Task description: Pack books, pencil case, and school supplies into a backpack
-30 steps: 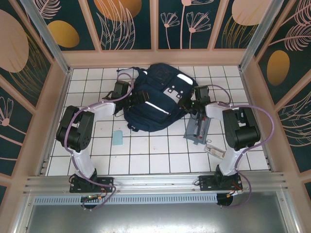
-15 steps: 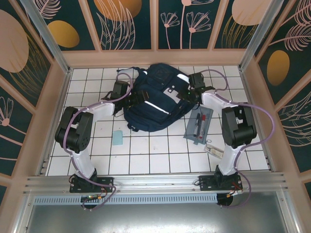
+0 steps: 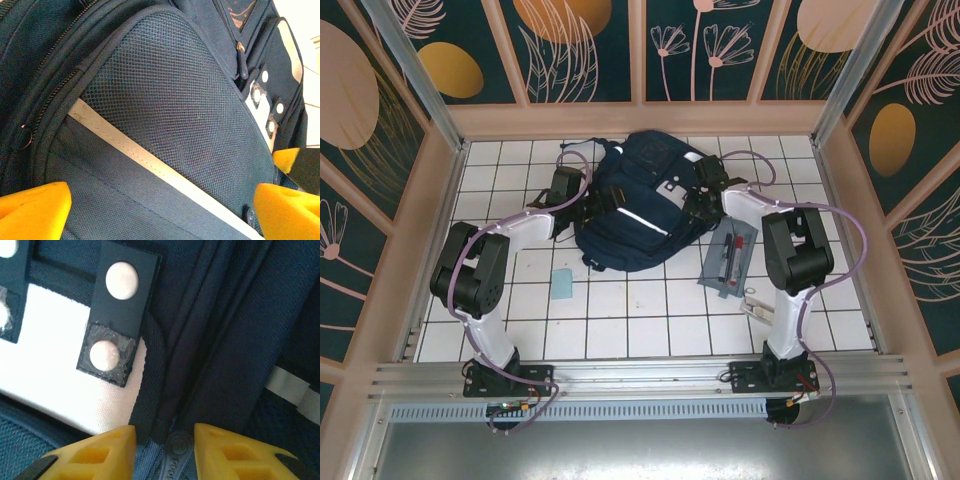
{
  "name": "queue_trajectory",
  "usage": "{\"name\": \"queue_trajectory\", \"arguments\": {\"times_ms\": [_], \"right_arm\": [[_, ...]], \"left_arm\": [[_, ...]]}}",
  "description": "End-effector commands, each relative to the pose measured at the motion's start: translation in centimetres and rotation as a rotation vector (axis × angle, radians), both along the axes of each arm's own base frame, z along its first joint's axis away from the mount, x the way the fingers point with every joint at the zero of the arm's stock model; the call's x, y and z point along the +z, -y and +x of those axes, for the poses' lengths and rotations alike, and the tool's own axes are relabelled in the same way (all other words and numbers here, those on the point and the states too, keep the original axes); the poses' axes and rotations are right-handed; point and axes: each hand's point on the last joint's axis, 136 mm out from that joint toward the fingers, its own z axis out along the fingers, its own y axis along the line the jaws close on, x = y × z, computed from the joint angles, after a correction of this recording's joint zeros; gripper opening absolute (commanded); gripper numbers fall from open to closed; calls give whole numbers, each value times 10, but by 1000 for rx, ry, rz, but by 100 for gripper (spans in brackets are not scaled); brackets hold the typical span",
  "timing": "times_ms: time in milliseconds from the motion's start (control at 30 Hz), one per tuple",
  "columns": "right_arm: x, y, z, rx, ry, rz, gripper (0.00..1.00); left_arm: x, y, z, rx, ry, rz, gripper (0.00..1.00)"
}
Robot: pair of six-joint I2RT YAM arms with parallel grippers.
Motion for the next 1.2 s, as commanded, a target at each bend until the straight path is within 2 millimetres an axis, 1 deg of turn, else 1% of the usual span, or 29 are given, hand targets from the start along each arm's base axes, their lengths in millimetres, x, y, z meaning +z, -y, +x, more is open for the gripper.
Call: {"name": "queue_trajectory", "arguments": {"times_ms": [0, 100, 133, 200, 267, 333, 367, 433, 467, 500, 533, 600, 667, 700, 733, 767, 867, 967, 1033, 1100, 1133, 1167], "right_arm": [[-14, 6, 2, -36, -32, -57, 39], [-30, 6, -1, -41, -68, -61, 40], [-33, 5, -2, -40, -73, -53, 37], [-34, 4, -2, -48, -57, -41, 27], [-24, 0, 0, -47, -22, -1, 14], [-8, -2, 5, -44, 21, 20, 8], [0, -2, 10, -44, 44, 26, 5], [18, -4, 17, -31, 87, 39, 1], [26, -5, 21, -24, 108, 46, 0], [32, -5, 24, -18, 122, 54, 0], [40, -7, 28, -8, 139, 65, 0], [48, -9, 30, 9, 157, 69, 0], [53, -10, 29, 19, 172, 77, 0], [54, -10, 28, 24, 177, 79, 0], [56, -11, 27, 31, 191, 87, 0], [58, -11, 25, 33, 205, 96, 0], [60, -9, 19, 36, 206, 104, 0], [54, -3, 12, 20, 167, 81, 0], [52, 0, 10, 10, 159, 72, 0], [48, 1, 8, 5, 152, 64, 0], [45, 4, 7, -1, 139, 53, 6], [42, 5, 6, -4, 129, 42, 15]], "left_arm": [[0, 0, -11, -2, -31, -28, 94], [1, 0, -12, 0, -30, -36, 94], [1, 1, -13, -1, -30, -42, 94], [2, 2, -14, -4, -30, -49, 94], [4, 2, -14, -3, -31, -56, 94], [10, 3, -15, -7, -26, -64, 94], [17, 4, -15, -11, -17, -72, 94], [31, 6, -15, -15, 7, -86, 94], [35, 8, -14, -16, 13, -90, 93], [52, 10, -14, -22, 45, -106, 94], [62, 13, -14, -28, 62, -117, 94], [78, 20, -13, -37, 89, -143, 94], [90, 34, -13, -58, 108, -195, 94], [92, 41, -12, -69, 110, -220, 94], [92, 51, -11, -83, 106, -245, 93], [82, 62, -8, -94, 81, -259, 93], [71, 94, -4, -129, 49, -329, 92], [57, 122, -1, -149, 20, -361, 92], [48, 135, 3, -151, 15, -357, 92], [45, 142, 6, -146, 22, -373, 92], [40, 144, 9, -135, 29, -370, 92], [33, 143, 13, -119, 30, -357, 92]]}}
